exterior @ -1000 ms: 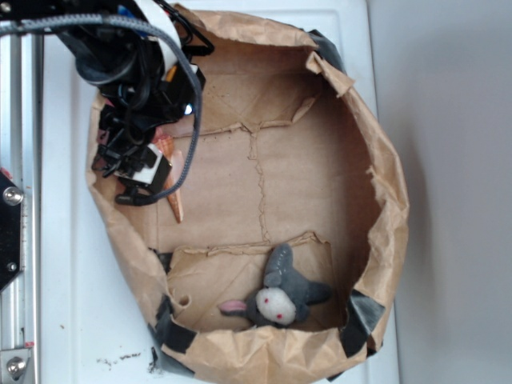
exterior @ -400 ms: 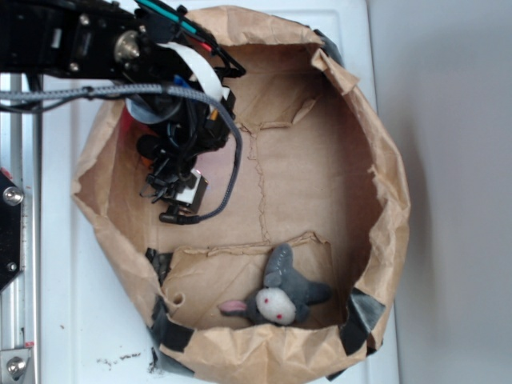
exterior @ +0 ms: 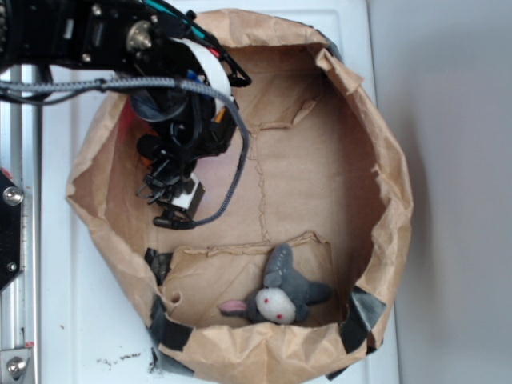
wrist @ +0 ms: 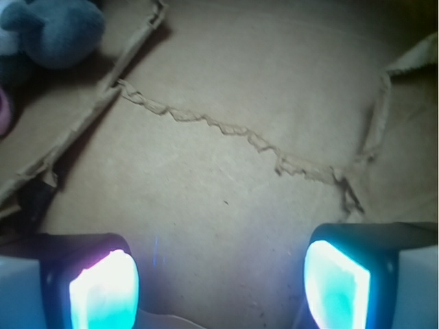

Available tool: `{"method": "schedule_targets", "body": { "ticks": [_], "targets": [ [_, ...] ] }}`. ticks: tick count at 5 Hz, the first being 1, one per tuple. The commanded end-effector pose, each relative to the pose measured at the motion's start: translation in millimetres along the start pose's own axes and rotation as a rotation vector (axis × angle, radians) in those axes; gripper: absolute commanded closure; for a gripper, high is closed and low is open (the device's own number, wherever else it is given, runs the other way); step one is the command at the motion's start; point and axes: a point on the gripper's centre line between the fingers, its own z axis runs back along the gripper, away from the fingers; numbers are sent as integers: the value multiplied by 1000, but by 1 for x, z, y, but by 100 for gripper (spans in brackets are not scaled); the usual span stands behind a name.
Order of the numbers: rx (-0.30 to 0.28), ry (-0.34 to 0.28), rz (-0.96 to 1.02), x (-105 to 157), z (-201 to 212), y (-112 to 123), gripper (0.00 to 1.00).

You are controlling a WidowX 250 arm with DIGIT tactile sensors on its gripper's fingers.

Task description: Grab the shell.

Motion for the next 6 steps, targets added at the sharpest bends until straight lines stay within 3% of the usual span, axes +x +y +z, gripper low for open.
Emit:
{"method": "schedule_targets", "body": {
  "ticks": [1,2,3,4,6],
  "targets": [
    [14,-40,-76,-10,43,1,0],
    [-28,57,-45,-4,51,0,0],
    [-14,110,-46,-10,48,-4,0],
    [43,156,-62,-13,34,-2,0],
    [89,178,-80,-13,13,1,0]
  ]
}}
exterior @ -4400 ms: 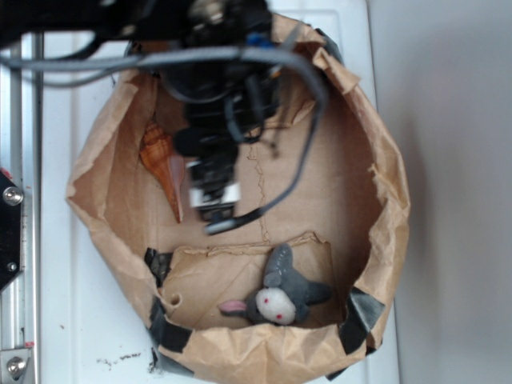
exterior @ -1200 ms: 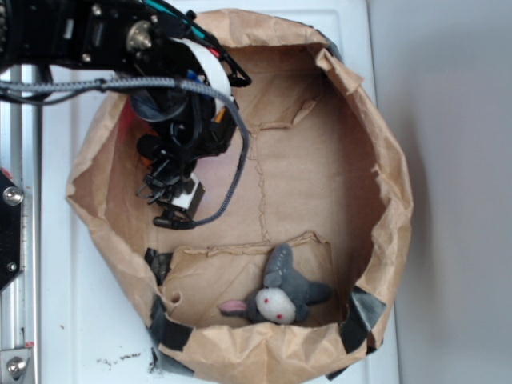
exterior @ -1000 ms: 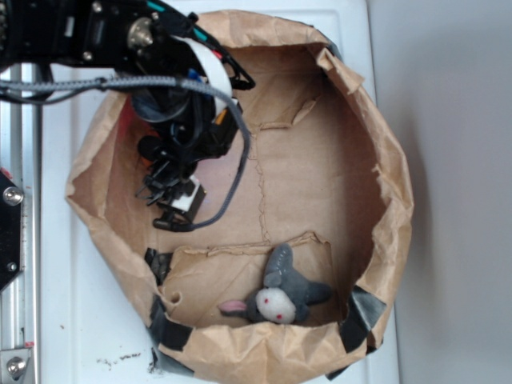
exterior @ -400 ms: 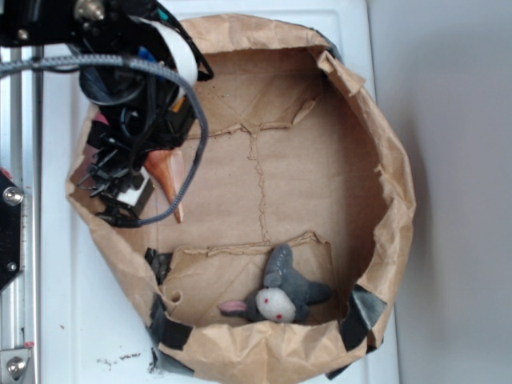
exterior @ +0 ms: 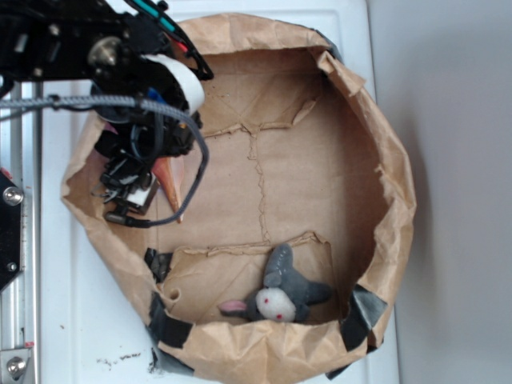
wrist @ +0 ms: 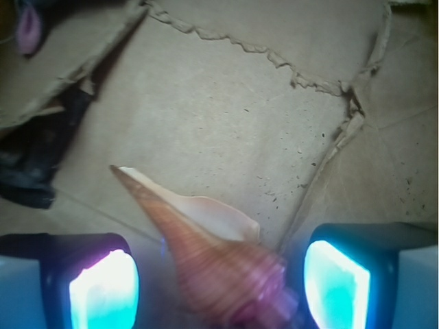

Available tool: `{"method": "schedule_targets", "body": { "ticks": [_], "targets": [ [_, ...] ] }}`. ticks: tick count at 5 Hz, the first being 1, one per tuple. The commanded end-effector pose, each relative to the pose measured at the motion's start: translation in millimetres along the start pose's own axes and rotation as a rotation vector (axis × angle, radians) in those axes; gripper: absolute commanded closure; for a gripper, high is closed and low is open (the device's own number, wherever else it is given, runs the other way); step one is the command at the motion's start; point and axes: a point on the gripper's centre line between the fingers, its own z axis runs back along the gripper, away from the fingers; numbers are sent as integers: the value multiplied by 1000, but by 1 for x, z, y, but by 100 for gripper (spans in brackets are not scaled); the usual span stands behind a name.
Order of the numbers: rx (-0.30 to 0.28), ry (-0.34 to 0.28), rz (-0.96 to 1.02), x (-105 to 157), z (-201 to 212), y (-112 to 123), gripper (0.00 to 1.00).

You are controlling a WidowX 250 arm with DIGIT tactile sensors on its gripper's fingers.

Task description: Grab the shell.

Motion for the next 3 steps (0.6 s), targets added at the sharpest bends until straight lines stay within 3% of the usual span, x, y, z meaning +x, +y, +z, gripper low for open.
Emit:
{"method": "schedule_targets", "body": {
  "ticks": [1,3],
  "targets": [
    [58,-21,-13,12,-3,17,0],
    [84,-107,11,-1,2,3,0]
  ]
}}
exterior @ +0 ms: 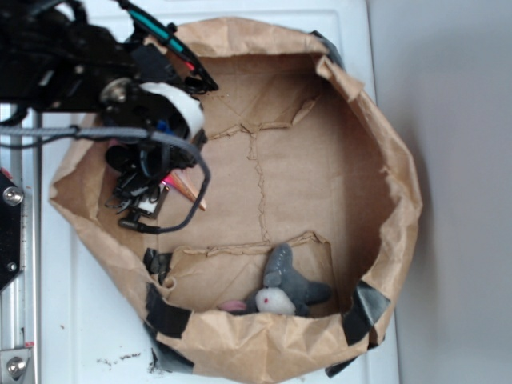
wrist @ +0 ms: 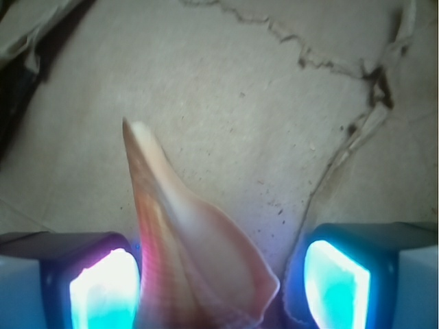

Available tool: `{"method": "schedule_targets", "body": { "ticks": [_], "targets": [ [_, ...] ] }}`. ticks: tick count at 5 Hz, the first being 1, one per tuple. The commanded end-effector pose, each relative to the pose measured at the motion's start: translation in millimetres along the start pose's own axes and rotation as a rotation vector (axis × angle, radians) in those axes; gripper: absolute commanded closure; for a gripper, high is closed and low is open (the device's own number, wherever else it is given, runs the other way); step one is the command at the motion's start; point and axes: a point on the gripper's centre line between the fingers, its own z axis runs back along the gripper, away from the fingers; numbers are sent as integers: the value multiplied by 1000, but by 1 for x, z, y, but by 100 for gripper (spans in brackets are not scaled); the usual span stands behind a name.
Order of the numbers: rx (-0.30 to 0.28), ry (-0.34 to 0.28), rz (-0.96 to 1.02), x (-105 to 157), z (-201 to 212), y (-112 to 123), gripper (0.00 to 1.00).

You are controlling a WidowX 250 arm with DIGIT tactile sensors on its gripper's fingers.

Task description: Grab the shell.

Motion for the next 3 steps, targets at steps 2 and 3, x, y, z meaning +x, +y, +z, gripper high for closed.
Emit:
{"method": "schedule_targets", "body": {
  "ticks": [2,3],
  "targets": [
    [53,-115,64,5,20,9,100],
    [41,-126,66,7,14,9,100]
  ]
}}
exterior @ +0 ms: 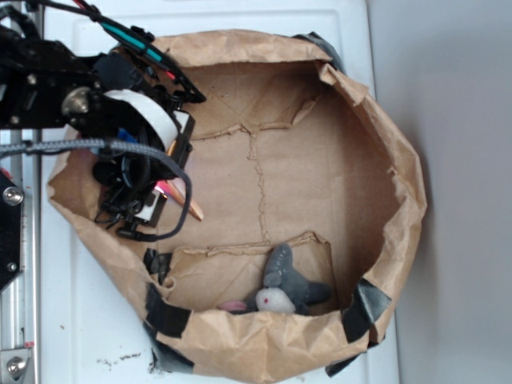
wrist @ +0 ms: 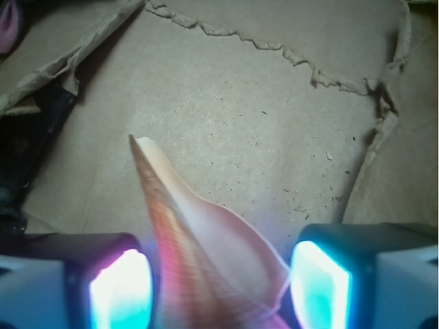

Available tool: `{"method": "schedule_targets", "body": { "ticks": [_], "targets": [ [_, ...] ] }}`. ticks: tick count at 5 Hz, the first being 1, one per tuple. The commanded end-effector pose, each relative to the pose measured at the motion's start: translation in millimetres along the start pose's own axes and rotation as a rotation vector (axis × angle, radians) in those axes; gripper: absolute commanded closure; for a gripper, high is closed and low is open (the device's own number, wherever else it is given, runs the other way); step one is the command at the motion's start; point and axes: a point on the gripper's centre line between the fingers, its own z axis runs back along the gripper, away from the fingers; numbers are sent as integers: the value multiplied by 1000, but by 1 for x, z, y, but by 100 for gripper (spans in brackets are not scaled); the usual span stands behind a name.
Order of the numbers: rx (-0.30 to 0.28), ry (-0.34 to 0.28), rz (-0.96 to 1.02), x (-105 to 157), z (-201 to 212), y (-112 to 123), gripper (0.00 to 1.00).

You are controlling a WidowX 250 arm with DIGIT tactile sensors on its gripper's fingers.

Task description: Grab the shell.

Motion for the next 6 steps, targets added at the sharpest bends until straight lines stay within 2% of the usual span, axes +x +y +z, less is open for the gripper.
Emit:
{"method": "schedule_targets", "body": {
  "ticks": [1,2,3,4,5,6],
  "targets": [
    [8,-56,-3,10,7,12,100],
    [6,-75,3,10,8,12,100],
    [31,-145,66,32,27,26,100],
    [-8,-206,283,61,65,43,100],
    [-17,-182,438,91,102,54,100],
    [151,-110,498,107,111,52,100]
  ]
}}
